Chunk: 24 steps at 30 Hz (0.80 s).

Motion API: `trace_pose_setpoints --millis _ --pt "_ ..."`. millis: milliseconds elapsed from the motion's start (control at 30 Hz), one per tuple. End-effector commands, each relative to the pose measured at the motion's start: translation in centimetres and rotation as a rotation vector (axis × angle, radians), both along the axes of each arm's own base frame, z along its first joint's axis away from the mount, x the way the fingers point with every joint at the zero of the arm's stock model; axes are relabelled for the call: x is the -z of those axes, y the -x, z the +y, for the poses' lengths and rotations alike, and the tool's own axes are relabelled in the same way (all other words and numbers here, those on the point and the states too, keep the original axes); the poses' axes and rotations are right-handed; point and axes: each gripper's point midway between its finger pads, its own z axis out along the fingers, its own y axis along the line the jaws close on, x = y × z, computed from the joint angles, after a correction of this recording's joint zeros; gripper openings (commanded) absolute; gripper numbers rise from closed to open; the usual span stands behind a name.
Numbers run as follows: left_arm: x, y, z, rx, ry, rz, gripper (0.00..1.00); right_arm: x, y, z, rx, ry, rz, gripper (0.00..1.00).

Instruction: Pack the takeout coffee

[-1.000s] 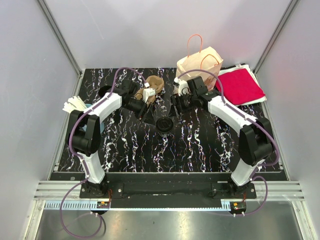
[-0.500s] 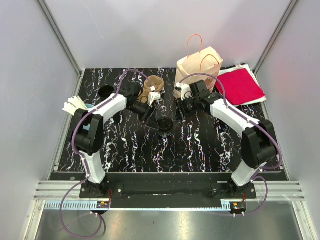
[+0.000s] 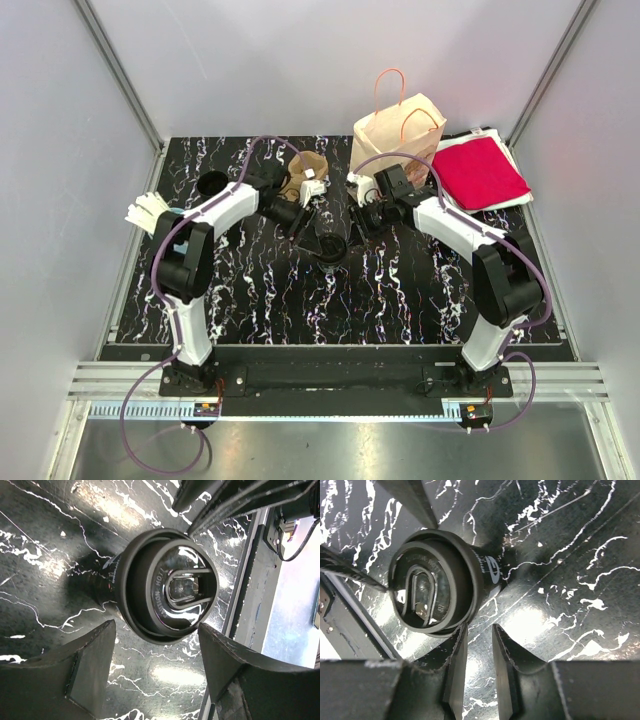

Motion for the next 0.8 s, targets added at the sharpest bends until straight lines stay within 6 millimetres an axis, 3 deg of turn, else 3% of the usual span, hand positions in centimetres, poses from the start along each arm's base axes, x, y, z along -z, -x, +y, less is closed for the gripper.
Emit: trace_pose_setpoints --millis 0,767 --pt "-0.5 -1.2 -0.9 0.006 0.012 -0.036 0.69 -0.7 -0.1 0.6 -0.040 -0.041 -0.028 0.31" --pt "-0.3 -3.9 -1.7 -0.012 -0.029 -0.090 0.70 -1.4 2.6 0.5 -0.088 -0.074 -0.021 0.30"
